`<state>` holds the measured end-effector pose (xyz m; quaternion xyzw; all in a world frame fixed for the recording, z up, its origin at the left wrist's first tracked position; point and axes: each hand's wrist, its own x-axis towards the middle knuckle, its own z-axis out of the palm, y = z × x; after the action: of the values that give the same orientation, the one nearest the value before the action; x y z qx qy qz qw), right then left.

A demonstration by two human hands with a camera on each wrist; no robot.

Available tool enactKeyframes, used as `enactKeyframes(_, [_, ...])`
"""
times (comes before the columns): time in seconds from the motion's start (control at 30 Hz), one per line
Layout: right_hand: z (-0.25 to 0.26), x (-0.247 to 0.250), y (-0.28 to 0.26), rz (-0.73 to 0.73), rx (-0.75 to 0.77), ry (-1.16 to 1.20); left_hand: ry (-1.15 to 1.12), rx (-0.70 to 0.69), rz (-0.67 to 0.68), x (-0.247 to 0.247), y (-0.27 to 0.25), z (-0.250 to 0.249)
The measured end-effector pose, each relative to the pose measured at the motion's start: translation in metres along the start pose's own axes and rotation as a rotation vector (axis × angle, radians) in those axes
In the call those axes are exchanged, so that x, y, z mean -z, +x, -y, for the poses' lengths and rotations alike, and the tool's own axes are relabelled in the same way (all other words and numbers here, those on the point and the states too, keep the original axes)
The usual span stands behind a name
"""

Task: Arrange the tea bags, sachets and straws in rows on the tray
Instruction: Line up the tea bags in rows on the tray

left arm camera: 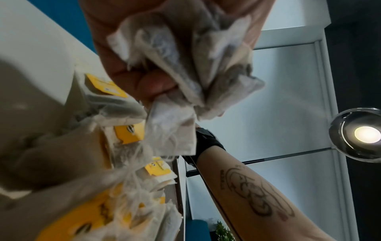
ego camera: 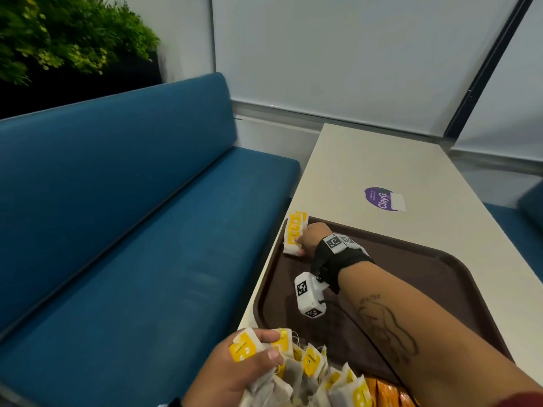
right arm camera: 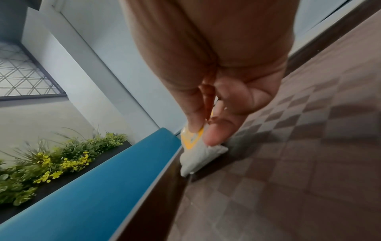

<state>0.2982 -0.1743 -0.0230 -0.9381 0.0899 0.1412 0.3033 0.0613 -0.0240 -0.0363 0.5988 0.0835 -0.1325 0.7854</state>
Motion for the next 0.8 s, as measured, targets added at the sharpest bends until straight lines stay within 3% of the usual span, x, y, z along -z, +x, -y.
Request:
enactKeyframes(0.03, [0.001, -0.003, 0.000, 0.001, 0.065, -0.167, 0.025, 0.008, 0.011, 0.001, 0.001, 0.001])
enactKeyframes(0.1, [0.005, -0.008, 0.006, -0.019, 0.120, -0.205, 0.065, 0.025, 0.034, 0.001, 0.001, 0.003])
enactKeyframes(0.17, [0.013, -0.006, 0.005, -0.046, 0.032, -0.177, 0.083, 0.030, 0.037, 0.001, 0.003, 0.005])
enactKeyframes(0.3, [0.007, -0.003, 0.004, -0.017, 0.023, -0.014, 0.094, 0.019, 0.045, -0.001, 0.002, 0.006])
enactKeyframes(0.4, [0.013, 0.014, -0.014, 0.061, -0.045, 0.417, 0.059, -0.002, 0.061, -0.005, -0.001, 0.003])
enactKeyframes(0.5, [0.005, 0.029, -0.041, 0.032, 0.037, 0.464, -0.004, -0.034, 0.114, -0.011, -0.006, -0.005])
enactKeyframes(0.63, [0.002, 0.051, -0.112, 0.235, 0.242, 0.490, -0.059, -0.054, 0.137, -0.022, -0.013, -0.011])
enactKeyframes(0.8, [-0.016, 0.068, -0.195, 0.484, 0.401, 0.161, -0.062, -0.045, 0.176, -0.044, -0.021, -0.011])
